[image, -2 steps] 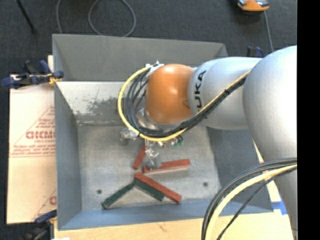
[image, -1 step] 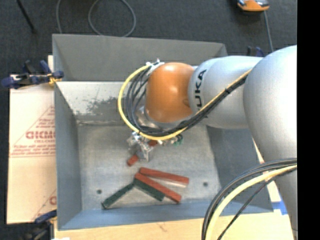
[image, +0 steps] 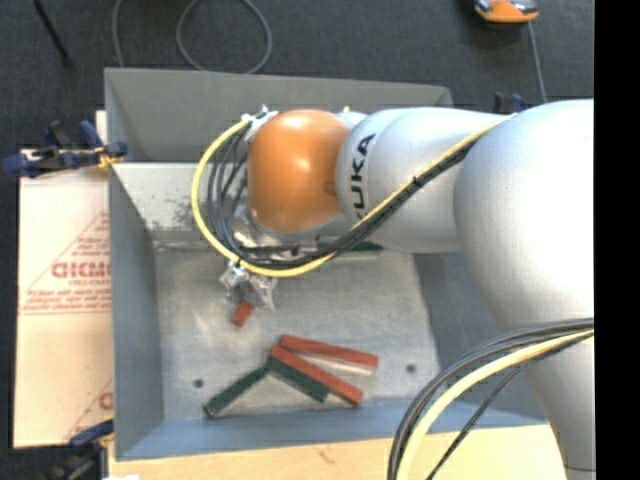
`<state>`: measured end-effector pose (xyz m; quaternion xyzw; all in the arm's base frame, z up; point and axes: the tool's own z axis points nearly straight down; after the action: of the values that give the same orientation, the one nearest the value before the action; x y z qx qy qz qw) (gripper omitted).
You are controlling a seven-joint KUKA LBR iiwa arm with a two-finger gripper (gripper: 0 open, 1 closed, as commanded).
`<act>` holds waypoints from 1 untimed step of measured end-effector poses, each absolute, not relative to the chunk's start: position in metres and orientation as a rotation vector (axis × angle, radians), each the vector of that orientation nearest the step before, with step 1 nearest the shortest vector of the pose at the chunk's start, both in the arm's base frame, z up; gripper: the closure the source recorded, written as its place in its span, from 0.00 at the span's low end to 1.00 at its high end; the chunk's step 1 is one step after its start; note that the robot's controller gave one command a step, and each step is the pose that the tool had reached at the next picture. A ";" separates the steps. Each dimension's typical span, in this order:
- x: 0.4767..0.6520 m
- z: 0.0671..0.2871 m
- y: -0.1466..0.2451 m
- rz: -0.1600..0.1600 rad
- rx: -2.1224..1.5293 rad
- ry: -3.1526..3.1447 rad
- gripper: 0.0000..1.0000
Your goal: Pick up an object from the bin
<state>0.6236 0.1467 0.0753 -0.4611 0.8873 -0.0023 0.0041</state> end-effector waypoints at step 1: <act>0.636 0.091 0.150 -0.003 -1.484 2.761 1.00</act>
Offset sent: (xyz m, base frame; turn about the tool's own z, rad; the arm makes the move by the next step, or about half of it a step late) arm 0.0094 0.0048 0.0134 -0.0326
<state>0.6356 0.1503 0.0912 -0.4734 0.8808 -0.0011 0.0038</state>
